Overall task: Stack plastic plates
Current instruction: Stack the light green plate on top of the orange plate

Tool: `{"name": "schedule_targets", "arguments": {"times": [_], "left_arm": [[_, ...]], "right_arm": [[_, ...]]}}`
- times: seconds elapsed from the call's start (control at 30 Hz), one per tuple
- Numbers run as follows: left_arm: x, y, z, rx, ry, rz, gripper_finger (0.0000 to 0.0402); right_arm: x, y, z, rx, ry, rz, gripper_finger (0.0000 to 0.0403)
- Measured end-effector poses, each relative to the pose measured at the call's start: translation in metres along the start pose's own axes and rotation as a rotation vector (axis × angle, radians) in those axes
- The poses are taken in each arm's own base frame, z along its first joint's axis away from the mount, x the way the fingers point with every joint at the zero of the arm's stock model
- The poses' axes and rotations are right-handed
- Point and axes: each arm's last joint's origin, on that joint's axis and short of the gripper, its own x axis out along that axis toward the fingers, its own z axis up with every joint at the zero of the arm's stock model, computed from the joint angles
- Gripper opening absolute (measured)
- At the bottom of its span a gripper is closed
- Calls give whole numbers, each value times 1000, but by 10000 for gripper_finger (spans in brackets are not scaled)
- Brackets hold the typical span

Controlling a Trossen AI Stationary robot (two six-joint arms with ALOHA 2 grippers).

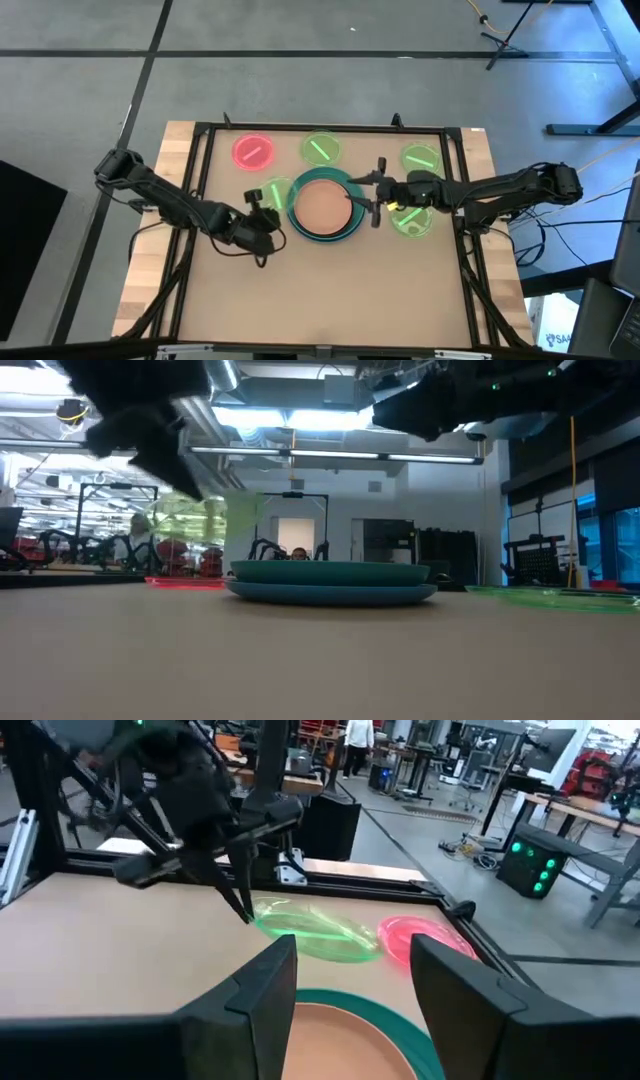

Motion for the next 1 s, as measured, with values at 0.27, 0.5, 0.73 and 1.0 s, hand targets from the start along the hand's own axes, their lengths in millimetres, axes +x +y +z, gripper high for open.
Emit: {"name": "schedule_targets", "arguments": {"times": [0.27, 0.5, 0.73, 1.0], "left_arm": [[19, 0, 24, 36, -241, -86, 2], [61, 3, 35, 71, -336, -128, 2], [100, -6, 32, 88, -347, -153, 2], [118, -11, 26, 72, -310, -161, 15]], "right_arm": [[0, -1, 2, -5, -21, 3, 191], [0, -1, 2, -6, -20, 3, 191], [0, -1, 1, -6, -16, 4, 191], [0, 0, -1, -8, 12, 8, 191]]}}
